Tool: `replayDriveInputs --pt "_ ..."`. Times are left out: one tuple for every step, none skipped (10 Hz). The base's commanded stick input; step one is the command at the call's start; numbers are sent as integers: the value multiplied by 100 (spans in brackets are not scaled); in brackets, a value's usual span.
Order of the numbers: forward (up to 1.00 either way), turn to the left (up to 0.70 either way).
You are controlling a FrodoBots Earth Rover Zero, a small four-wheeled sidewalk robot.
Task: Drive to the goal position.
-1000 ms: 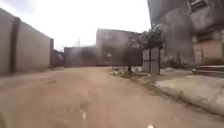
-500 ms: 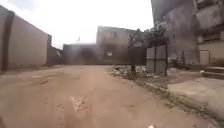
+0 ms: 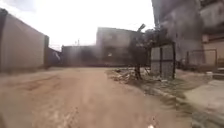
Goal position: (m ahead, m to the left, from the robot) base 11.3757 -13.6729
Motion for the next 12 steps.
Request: replayDriveInputs --pt "100 0" --pt "100 0" --pt "100 0" --pt "100 0" --pt "100 0" --pt "100 0" --pt "100 0" --pt "100 0" --pt "100 0" --pt "100 0" --pt "100 0" --pt "100 0"
